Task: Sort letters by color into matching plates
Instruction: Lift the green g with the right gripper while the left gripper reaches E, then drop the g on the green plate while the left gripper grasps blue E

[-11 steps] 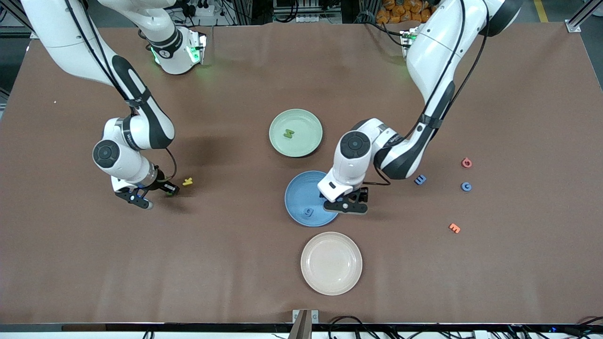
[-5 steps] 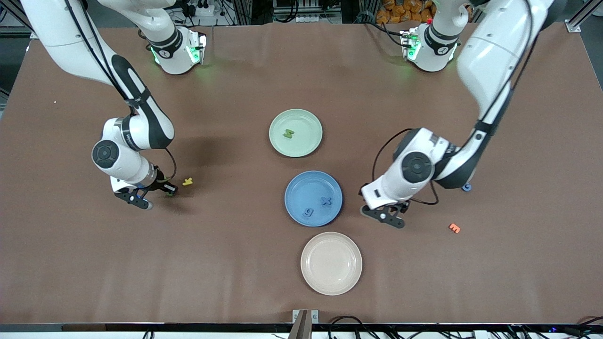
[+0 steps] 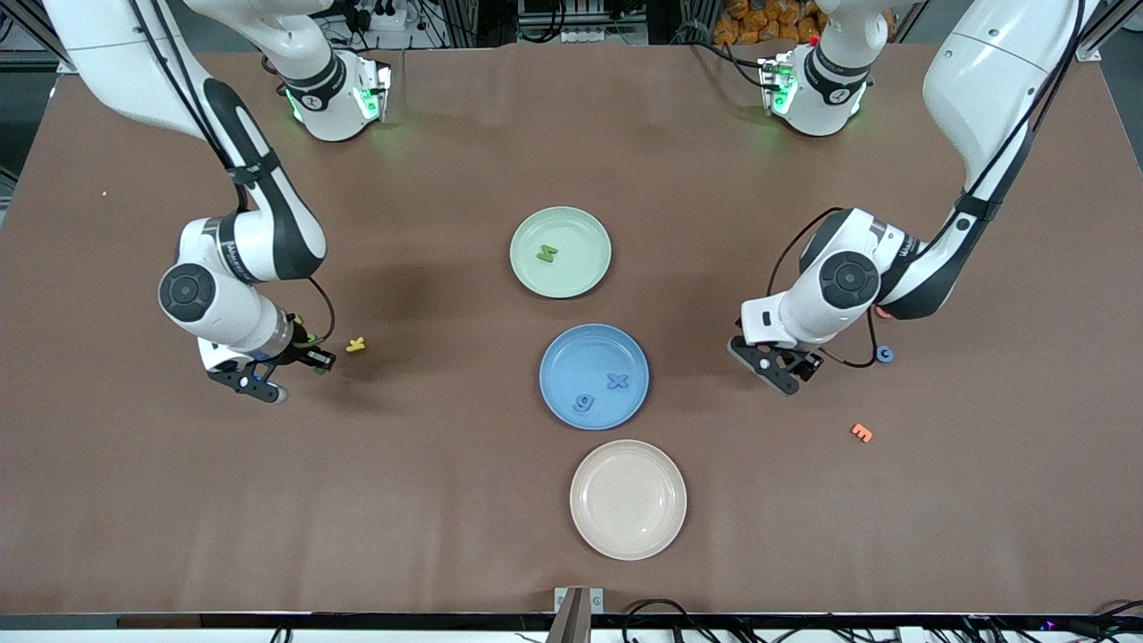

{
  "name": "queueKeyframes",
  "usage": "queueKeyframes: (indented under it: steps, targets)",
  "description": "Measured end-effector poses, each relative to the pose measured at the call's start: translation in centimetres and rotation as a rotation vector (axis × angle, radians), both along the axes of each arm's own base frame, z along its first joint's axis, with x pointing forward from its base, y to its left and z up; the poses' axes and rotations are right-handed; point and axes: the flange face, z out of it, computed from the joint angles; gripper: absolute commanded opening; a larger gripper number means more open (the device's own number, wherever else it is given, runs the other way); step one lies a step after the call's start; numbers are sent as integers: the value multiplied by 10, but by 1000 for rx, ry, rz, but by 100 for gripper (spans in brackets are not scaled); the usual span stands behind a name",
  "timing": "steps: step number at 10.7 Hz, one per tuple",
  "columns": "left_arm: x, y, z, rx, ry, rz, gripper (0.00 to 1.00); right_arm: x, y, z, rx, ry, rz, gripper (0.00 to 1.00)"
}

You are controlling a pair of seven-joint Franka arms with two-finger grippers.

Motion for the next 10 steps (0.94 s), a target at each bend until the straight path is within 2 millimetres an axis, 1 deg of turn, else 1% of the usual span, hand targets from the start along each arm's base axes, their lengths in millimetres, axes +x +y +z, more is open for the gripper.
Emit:
queueKeyframes:
  steps: [2,3,5,6,7,8,9,10]
  targets:
    - [-15,14,-14,57,8,-78,100,0,17,10,-1,0,28,0]
    - [-19,25,-18,67,20,-110,100,-2,24,15,-1,11,38,0]
    - [-21,46,-24,70,36,-137,100,-9,39,33,0,42,56,0]
    - [-23,54,-27,64,37,-143,100,-12,51,43,1,49,53,0]
    - [-26,59,-31,49,29,-147,100,-17,71,51,8,46,37,0]
    - [-31,60,-36,33,20,-152,100,-24,96,57,17,43,20,0]
    - [-35,60,-39,23,17,-155,100,-32,122,58,27,45,18,0]
    - [-37,59,-41,19,17,-157,100,-39,141,59,32,51,11,0]
